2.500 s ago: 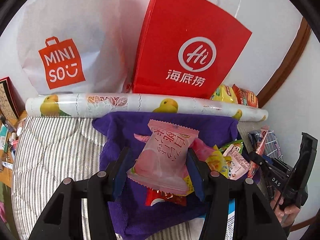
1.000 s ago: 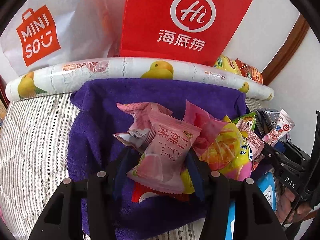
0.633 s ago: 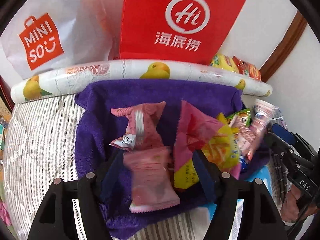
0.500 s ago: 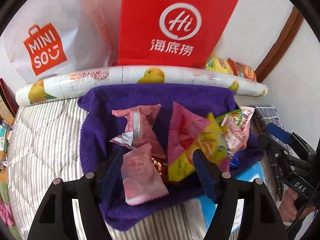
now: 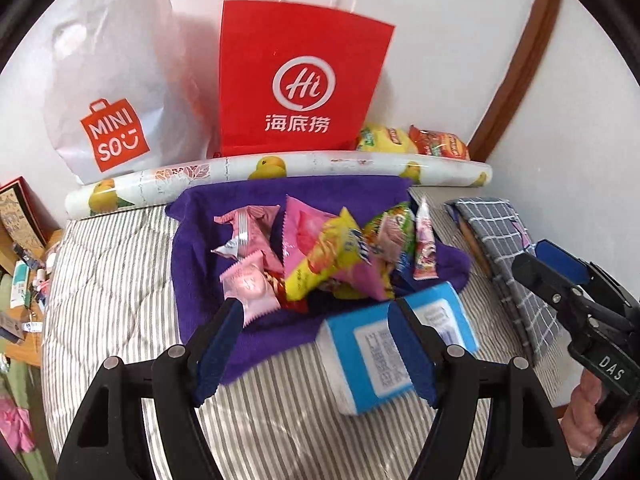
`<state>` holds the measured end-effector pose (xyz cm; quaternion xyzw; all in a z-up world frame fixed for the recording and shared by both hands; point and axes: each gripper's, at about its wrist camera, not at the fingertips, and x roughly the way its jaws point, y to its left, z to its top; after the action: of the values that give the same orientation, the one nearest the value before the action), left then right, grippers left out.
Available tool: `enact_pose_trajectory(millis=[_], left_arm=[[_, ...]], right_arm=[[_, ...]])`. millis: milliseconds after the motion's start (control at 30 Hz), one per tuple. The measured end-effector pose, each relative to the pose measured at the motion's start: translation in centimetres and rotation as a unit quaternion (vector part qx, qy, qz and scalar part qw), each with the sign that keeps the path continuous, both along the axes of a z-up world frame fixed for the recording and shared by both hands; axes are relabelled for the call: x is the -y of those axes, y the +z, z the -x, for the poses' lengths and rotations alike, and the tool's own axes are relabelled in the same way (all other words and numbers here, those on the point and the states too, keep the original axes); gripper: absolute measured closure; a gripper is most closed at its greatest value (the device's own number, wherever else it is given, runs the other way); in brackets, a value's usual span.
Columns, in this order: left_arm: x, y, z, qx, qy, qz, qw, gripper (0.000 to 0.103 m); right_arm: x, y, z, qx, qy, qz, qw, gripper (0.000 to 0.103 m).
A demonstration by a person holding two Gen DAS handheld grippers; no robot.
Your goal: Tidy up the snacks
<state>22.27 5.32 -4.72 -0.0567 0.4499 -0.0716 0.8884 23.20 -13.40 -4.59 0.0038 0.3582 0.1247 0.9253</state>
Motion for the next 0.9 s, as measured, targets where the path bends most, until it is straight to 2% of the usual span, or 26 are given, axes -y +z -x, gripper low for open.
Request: enact_pose_trajectory(millis=[167, 233, 467, 500, 567, 600, 633, 767, 900], left_arm=[[1.0, 1.5, 3.0, 0.017, -0.003, 0.003, 0.9999, 0.025], [1.3, 2.2, 4.1, 0.023, -0.003, 0.006, 0.9997, 0.024], [2.4, 4.7, 8.0, 0.055, 0.001, 0.004, 0.9985, 0.013], [2.6, 5.1, 8.6, 0.060, 0.003, 0.003, 0.9982, 0.013], [2.8, 5.6, 9.7, 0.068, 0.009, 0.000, 0.9976, 0.010], [3.0, 5.8, 10.1, 0.072, 0.010, -0.004, 0.9973, 0.004], [3.1, 6.1, 10.6, 0.077, 0.012, -0.009, 0.9970, 0.003], [3.8, 6.8, 12.1, 0.092, 0.020, -0.035, 0.9950, 0.003], [4.2, 7.4, 13.5, 0.103, 0.022, -0.040, 0.9937, 0.003]], right_arm=[[1.8, 2.0, 3.6, 0.006, -0.021, -0.023, 1.000, 0.031], [2.0, 2.6, 5.0, 0.009, -0.027, -0.018, 0.999, 0.029], [2.7, 4.6, 9.3, 0.016, -0.039, -0.021, 0.999, 0.025], [2.8, 4.8, 9.9, 0.020, -0.043, -0.019, 0.999, 0.023], [2.9, 5.1, 11.1, 0.029, -0.048, -0.014, 0.998, 0.011], [3.0, 5.2, 11.4, 0.032, -0.050, -0.015, 0.998, 0.010], [3.1, 5.4, 12.1, 0.037, -0.054, -0.017, 0.998, 0.008], [3.8, 6.1, 14.1, 0.055, -0.071, -0.014, 0.996, 0.004], [4.2, 6.4, 15.1, 0.058, -0.083, 0.004, 0.995, 0.000]])
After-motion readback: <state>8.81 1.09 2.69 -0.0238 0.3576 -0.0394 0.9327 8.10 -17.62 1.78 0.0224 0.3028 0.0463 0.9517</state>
